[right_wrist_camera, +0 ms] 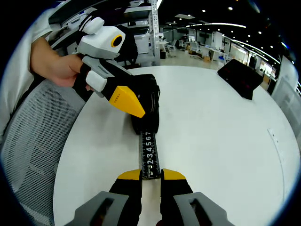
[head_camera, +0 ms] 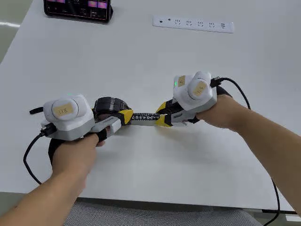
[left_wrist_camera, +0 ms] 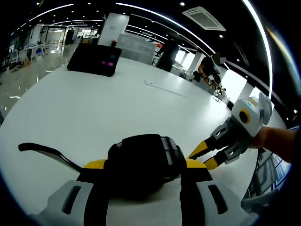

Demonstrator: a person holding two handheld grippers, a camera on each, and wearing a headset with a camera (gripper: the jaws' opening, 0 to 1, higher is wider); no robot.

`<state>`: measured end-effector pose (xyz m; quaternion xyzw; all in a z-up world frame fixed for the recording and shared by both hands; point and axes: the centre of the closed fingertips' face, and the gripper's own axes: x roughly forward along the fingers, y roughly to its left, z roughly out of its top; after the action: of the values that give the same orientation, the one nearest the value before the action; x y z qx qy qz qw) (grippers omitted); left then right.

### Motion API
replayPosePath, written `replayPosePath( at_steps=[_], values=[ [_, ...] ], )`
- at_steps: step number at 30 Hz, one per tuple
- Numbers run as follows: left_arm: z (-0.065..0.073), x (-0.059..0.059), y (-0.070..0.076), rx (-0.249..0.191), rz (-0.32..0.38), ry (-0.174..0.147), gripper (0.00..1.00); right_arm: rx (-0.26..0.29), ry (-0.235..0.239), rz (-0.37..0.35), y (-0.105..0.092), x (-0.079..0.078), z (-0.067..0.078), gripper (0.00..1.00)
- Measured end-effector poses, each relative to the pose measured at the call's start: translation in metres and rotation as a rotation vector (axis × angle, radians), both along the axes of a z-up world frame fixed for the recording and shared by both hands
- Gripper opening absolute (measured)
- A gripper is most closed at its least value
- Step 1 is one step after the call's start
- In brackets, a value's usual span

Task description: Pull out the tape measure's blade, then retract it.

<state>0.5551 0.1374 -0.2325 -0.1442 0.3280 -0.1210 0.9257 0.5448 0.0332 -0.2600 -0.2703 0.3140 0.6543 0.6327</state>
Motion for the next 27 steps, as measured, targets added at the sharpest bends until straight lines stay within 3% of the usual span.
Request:
replayPosePath(
  at_steps=[27],
  values=[
    [-0.001,0.0,-0.001,-0.003,-0.001,0.001,0.57,0.044,0.021,-0.008,0.033,-0.005,-0.001,0.11]
  ],
)
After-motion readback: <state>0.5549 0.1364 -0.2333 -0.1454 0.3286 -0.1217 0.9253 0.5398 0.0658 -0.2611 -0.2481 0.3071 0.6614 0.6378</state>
